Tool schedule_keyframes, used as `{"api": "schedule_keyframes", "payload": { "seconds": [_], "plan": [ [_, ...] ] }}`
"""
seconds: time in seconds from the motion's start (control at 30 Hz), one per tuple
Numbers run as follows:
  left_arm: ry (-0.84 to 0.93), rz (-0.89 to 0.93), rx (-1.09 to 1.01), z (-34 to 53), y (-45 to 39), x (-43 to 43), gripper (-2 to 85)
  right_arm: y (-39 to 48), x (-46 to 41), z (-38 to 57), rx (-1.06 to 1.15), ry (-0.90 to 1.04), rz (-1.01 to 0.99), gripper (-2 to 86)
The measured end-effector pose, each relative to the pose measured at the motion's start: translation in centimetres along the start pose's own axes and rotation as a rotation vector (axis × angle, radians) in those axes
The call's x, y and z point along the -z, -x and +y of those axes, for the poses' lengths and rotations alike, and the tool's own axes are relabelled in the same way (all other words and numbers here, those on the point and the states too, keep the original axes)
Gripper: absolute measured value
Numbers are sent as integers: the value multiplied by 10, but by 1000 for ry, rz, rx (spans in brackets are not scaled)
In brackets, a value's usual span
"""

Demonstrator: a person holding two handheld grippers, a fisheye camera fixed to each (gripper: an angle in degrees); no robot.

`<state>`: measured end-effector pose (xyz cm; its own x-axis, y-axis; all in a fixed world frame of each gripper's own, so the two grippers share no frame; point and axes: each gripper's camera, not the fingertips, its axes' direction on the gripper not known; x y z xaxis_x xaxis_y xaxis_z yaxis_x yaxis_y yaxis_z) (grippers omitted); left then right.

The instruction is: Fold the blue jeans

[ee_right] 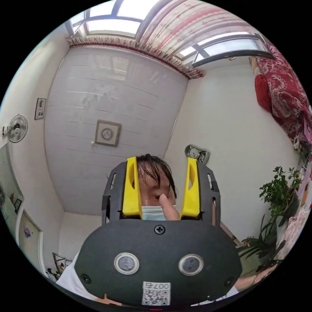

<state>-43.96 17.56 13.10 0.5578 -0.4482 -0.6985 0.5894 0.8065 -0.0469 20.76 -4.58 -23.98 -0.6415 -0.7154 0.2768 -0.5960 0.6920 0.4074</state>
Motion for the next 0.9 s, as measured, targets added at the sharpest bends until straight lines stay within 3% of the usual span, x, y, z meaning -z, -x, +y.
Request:
{"api": "schedule_keyframes", "payload": {
  "seconds": [0.17,0.3,0.9],
  "plan": [
    [14,-69,8,-7,-11,-4,205,45,-7,9,64,56,-54,170],
    [-10,-85,37,-5,0,-3,178,79,-2,17,159,89,18,175],
    [-35,-160,62,-7,9,-7,136,140,37,54,319,-3,37,148]
  ]
}}
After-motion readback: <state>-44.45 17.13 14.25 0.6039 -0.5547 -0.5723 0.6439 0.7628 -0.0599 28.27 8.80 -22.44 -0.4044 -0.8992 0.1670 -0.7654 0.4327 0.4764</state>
